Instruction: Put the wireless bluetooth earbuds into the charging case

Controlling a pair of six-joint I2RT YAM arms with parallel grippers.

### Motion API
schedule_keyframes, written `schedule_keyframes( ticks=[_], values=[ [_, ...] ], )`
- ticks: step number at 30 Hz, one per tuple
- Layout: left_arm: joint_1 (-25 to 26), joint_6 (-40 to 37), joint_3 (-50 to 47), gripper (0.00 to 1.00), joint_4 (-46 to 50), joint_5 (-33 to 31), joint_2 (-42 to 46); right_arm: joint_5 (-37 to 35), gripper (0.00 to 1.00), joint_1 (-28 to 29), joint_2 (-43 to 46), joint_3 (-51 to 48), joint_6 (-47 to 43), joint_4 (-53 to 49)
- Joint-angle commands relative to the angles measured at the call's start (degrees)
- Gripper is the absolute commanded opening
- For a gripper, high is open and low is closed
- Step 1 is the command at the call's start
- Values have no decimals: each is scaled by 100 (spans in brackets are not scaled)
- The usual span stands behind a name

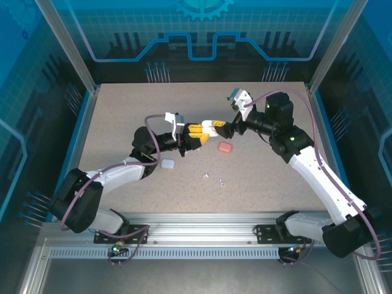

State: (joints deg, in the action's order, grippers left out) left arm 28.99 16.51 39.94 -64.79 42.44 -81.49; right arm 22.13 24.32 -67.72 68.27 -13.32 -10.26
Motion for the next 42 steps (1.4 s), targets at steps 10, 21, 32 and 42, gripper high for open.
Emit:
schedule_keyframes(
  ticks=[10,21,32,42],
  values=[
    [-113,-236,-396,5,-182,-340,365,-383,100,-153,906,138,530,-900],
    [-732,-191,-856,4,95,-329,1212,-1866,91,-252,710,-649,2793,-3325],
    [-851,-993,-866,4,1701,-424,2399,-1452,72,544,-803,-1696,3999,-2000],
    [-851,-1300,-808,4,2414,-473,2867,-1156,56,1399,-2803,-697,3524,-1769]
  ],
)
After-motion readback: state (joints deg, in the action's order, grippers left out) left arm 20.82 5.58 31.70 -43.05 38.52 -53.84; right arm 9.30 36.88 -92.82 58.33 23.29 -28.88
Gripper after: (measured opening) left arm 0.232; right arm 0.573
